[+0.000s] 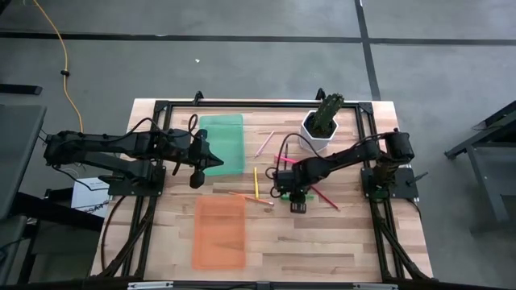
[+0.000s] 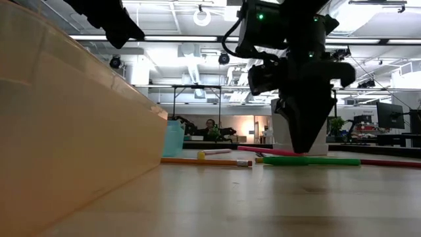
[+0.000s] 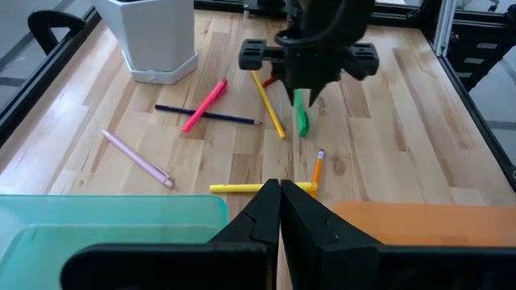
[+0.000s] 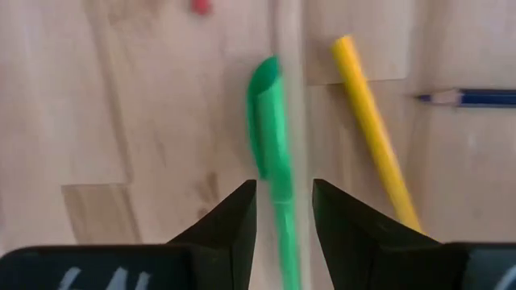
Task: Sort pens & pencils
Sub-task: Put the green pen into the green bin
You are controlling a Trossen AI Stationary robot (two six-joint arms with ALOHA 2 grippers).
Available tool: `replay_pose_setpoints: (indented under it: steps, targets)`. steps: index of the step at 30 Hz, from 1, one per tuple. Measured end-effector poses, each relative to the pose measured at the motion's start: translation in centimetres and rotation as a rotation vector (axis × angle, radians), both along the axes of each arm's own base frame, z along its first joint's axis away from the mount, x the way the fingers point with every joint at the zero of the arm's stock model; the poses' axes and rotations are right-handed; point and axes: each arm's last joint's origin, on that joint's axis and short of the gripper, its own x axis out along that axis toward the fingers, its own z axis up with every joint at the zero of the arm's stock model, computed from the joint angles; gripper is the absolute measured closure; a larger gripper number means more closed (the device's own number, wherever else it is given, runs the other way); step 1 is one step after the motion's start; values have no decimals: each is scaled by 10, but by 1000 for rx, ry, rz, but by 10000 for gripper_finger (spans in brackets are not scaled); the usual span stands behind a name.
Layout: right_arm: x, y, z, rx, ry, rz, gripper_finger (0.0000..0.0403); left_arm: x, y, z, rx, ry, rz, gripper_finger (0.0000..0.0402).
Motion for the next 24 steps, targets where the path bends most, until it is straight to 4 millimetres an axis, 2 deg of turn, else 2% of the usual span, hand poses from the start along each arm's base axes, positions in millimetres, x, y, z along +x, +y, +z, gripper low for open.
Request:
replay_pose_setpoints:
  steps: [24]
  targets:
    - [3,-1,-8,2,16,-21,289,-1,0,-1,2,15,-3,401]
